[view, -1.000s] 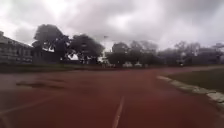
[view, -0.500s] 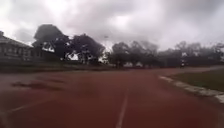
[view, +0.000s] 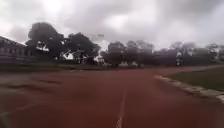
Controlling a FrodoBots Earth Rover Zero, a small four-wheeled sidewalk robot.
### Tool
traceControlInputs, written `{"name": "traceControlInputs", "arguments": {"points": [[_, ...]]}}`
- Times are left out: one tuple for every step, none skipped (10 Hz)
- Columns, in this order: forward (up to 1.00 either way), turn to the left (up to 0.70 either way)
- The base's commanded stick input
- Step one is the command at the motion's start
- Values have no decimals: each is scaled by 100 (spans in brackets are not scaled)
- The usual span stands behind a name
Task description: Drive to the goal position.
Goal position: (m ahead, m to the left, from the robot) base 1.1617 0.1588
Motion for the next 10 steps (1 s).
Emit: {"name": "traceControlInputs", "arguments": {"points": [[50,-14],[50,-5],[50,2],[50,2],[50,2],[50,2],[50,2],[50,2],[50,2],[50,-5]]}}
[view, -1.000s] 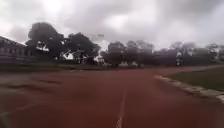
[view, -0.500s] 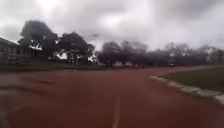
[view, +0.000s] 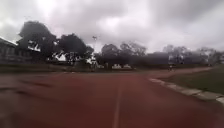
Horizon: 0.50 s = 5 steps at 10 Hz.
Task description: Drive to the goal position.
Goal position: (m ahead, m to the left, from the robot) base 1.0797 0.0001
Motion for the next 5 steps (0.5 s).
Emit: {"name": "traceControlInputs", "arguments": {"points": [[50,-23],[50,-41],[50,-48],[50,-48],[50,-48]]}}
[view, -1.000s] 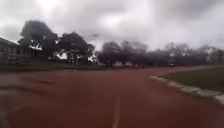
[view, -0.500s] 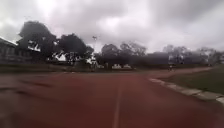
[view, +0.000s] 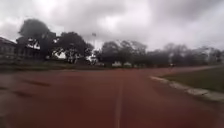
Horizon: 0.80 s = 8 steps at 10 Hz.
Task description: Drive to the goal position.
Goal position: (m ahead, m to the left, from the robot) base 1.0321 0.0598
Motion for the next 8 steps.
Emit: {"name": "traceControlInputs", "arguments": {"points": [[50,-48],[50,-48],[50,-48],[50,-48],[50,-48],[50,-48],[50,-48],[50,-48]]}}
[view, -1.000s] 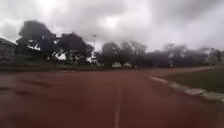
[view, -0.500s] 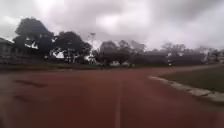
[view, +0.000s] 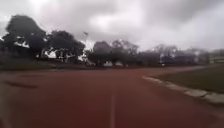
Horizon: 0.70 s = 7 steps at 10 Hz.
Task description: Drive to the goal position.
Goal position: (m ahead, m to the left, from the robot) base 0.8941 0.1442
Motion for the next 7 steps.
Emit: {"name": "traceControlInputs", "arguments": {"points": [[50,-48],[50,-42],[50,-13],[50,2],[50,2],[50,2],[50,2]]}}
